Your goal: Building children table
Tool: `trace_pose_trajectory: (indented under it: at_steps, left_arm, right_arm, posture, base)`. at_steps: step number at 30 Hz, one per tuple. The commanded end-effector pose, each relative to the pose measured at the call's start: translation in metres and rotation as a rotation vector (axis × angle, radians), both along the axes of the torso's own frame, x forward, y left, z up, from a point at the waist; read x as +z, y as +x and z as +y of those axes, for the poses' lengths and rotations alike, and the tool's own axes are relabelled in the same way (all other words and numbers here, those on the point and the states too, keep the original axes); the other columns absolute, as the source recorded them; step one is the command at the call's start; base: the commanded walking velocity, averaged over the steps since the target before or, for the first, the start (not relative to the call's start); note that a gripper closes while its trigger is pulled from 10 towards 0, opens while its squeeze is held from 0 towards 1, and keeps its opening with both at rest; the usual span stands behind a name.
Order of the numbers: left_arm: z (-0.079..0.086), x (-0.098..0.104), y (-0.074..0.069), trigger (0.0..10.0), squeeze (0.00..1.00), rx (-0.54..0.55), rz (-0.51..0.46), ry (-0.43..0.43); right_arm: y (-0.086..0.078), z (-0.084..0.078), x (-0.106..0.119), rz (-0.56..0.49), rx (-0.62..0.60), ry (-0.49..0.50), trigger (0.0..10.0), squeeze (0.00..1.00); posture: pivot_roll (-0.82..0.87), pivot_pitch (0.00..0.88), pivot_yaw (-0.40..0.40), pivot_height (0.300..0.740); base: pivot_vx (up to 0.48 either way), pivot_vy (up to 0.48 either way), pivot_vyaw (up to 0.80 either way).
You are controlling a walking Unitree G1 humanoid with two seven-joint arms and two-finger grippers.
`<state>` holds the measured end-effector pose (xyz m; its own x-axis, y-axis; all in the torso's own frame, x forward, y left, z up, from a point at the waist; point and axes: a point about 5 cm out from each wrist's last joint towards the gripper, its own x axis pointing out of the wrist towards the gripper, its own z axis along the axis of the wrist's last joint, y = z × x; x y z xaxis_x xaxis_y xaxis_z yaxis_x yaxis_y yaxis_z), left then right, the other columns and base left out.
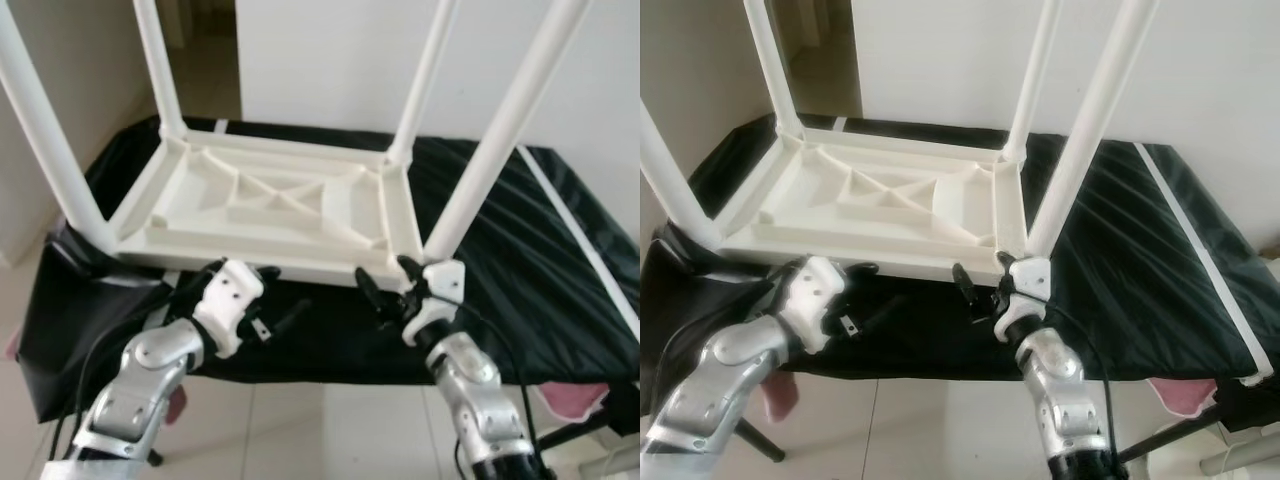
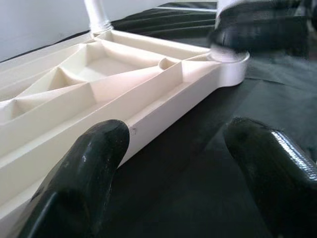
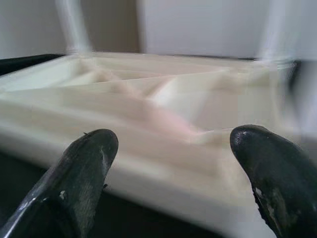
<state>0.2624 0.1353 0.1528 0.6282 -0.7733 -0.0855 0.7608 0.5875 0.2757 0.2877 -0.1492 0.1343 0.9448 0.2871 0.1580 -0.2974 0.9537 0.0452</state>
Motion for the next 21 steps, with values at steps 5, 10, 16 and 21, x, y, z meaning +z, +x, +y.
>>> trace_pose_trajectory:
  at_steps: [5,10,16,21]
  left_arm:
    - [0.007,0.002,-0.005,10.0,0.00,0.002,0.013,0.015]
    - [0.003,0.002,-0.007,10.0,0.00,-0.006,0.013,0.009]
    - [-0.006,0.000,-0.012,10.0,0.00,-0.036,0.027,-0.008]
    - [-0.013,0.001,-0.014,10.0,0.00,-0.054,0.032,-0.021]
  right_arm:
    - [0.004,-0.027,-0.001,0.002,-0.102,0.004,10.0,0.00]
    - [0.006,-0.038,-0.002,0.006,-0.142,-0.002,10.0,0.00]
    - [0.007,-0.066,0.000,-0.002,-0.254,-0.018,10.0,0.00]
    - [0.009,-0.079,0.002,-0.011,-0.300,-0.038,10.0,0.00]
  posture:
    - [0.07,0.036,-0.081,0.740]
    - [0.07,0.043,-0.078,0.740]
    - [0.07,0.047,-0.074,0.740]
    - [0.07,0.047,-0.070,0.740]
  base:
    - [0.000,0.000,0.00]
    - [0.000,0.000,0.00]
    - [0.000,0.000,0.00]
    - [0.000,0.000,0.00]
